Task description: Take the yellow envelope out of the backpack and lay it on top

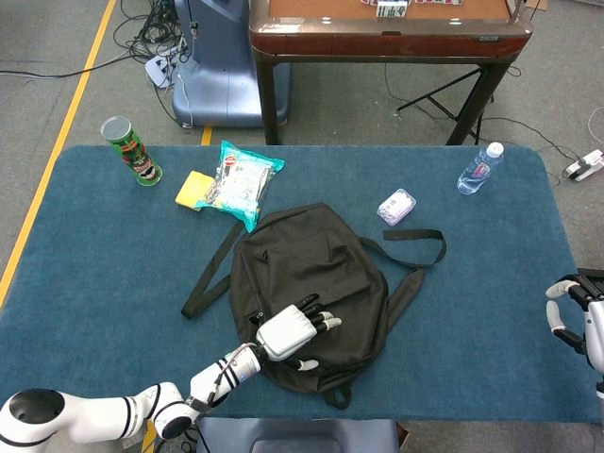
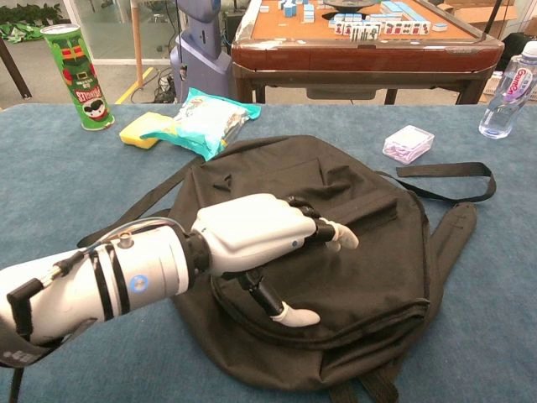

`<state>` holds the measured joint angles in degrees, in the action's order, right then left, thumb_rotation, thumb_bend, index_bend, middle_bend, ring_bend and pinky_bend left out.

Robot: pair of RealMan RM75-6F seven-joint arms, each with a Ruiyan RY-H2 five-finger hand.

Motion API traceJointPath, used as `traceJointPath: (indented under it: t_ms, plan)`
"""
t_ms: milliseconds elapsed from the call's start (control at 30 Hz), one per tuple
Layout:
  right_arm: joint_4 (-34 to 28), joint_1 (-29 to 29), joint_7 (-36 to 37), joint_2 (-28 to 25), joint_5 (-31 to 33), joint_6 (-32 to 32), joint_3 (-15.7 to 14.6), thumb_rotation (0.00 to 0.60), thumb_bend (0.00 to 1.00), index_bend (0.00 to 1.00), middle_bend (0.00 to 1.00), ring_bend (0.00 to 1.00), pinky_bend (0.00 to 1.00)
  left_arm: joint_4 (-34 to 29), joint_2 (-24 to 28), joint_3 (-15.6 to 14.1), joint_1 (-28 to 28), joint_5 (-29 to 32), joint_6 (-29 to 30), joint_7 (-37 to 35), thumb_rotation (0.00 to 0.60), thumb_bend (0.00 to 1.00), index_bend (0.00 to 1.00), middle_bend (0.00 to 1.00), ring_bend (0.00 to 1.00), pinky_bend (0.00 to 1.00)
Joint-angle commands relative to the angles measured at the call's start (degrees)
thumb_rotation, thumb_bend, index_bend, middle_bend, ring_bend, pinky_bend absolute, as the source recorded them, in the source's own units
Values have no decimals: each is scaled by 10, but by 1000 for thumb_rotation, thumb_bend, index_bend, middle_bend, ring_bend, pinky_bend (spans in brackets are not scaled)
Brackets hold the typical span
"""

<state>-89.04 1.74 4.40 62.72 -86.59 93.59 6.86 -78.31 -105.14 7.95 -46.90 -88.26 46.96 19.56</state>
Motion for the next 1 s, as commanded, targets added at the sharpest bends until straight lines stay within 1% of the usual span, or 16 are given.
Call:
traceJointPath:
  t_ms: [33, 167, 233, 367, 467, 533, 633, 767, 833, 933, 1000]
  plan:
    - [0, -1, 1, 0, 0, 1, 0, 600, 412, 490, 420, 458, 578, 16, -17, 1, -6, 10, 6, 6, 597, 255, 245, 214, 151, 61]
    - [-1, -4, 1, 0, -1, 5, 0, 600, 413, 490, 420, 458, 578, 39, -40, 4, -10, 15, 19, 9, 600, 255, 311, 217, 167, 61]
    - [-2, -6, 1, -1, 0, 7, 0, 600, 413, 490, 420, 458, 578, 53, -53, 7, -10, 16, 32, 4, 600, 255, 351, 242, 192, 61]
    - [-5, -8, 1, -2, 0, 10, 1, 600, 412, 490, 420, 458, 578, 75, -69, 20, -13, 18, 57, -5, 600, 254, 490, 352, 275, 61]
    - [-6, -9, 1, -2, -2, 11, 1, 600, 412, 490, 421, 458, 579, 89, -80, 31, -13, 20, 81, -12, 600, 256, 564, 423, 330, 61]
    - [-6, -9, 2, -2, -4, 13, 2, 600, 413, 490, 420, 458, 579, 99, -89, 39, -12, 24, 97, -20, 600, 261, 635, 494, 381, 61]
    - [-7, -10, 3, -3, -6, 14, 2, 600, 413, 490, 420, 458, 579, 111, -94, 44, -13, 27, 108, -22, 600, 276, 676, 526, 402, 61]
    - [-8, -10, 4, -4, -9, 16, 2, 600, 413, 490, 420, 458, 578, 118, -94, 50, -10, 32, 127, -25, 600, 386, 695, 560, 430, 61]
    - [-8, -10, 7, -4, -11, 17, 3, 600, 412, 490, 421, 458, 579, 116, -89, 51, -8, 37, 129, -26, 600, 487, 707, 575, 436, 61]
    - [-6, -9, 9, -2, -12, 17, 3, 600, 413, 490, 421, 458, 579, 103, -78, 45, -4, 45, 124, -24, 600, 594, 712, 582, 437, 61]
    - [-5, -9, 10, -1, -12, 16, 3, 600, 412, 490, 421, 458, 579, 93, -71, 37, -1, 49, 119, -21, 600, 634, 713, 583, 437, 61]
